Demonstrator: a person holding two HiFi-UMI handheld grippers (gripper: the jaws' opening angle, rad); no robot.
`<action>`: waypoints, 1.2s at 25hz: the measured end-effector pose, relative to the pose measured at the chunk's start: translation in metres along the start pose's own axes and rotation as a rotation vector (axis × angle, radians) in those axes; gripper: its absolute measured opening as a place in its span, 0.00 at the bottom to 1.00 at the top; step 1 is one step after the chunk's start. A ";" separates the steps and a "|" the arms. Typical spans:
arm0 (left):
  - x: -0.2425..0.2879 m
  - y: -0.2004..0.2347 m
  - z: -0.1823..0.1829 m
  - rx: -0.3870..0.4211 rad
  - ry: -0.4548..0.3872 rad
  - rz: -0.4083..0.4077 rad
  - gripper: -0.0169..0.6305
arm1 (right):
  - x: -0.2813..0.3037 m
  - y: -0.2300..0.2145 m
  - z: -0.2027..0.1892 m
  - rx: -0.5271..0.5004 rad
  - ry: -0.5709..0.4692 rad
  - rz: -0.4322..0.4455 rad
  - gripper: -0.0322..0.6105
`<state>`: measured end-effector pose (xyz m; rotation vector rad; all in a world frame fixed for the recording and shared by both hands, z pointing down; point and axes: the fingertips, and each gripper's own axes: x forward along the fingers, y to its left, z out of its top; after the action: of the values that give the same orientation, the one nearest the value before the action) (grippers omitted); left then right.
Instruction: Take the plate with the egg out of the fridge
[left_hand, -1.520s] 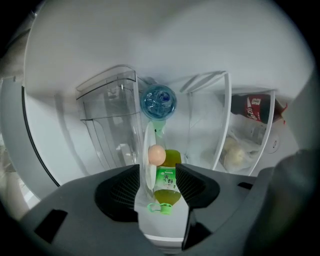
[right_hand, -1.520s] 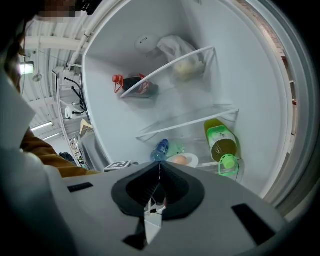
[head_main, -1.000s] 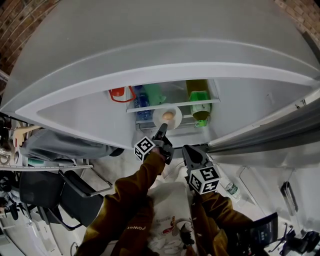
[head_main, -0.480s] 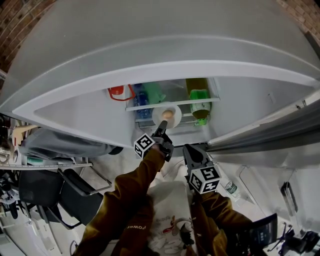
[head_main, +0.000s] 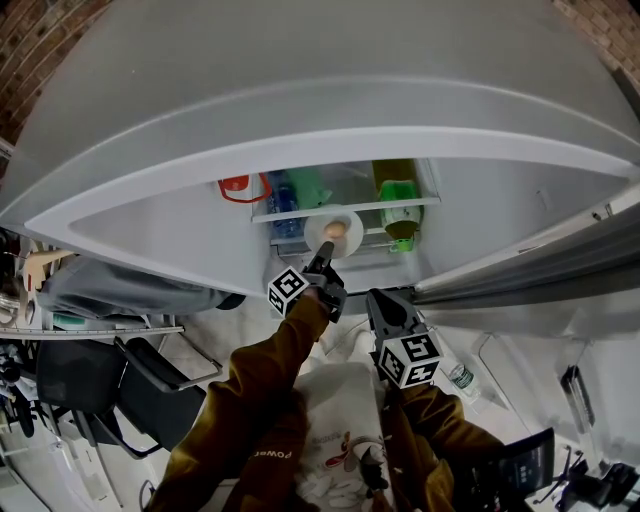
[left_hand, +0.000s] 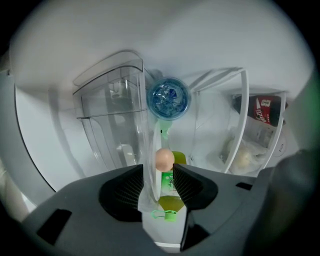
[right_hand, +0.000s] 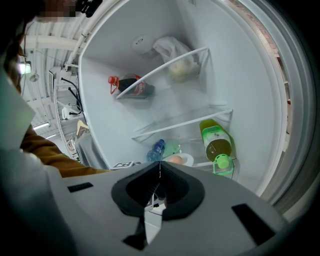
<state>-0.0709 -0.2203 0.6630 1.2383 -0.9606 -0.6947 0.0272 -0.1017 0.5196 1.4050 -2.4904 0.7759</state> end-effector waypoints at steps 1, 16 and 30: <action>0.000 0.000 0.001 -0.001 0.000 0.000 0.33 | 0.000 0.000 0.000 0.000 0.000 0.000 0.06; -0.002 0.007 0.005 -0.013 -0.009 0.009 0.14 | 0.000 -0.001 0.000 0.007 -0.002 -0.012 0.06; -0.004 0.010 0.008 -0.038 -0.025 0.016 0.08 | -0.001 -0.001 -0.001 0.006 -0.005 -0.013 0.06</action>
<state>-0.0807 -0.2184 0.6718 1.1896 -0.9726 -0.7136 0.0283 -0.1010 0.5206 1.4247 -2.4823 0.7799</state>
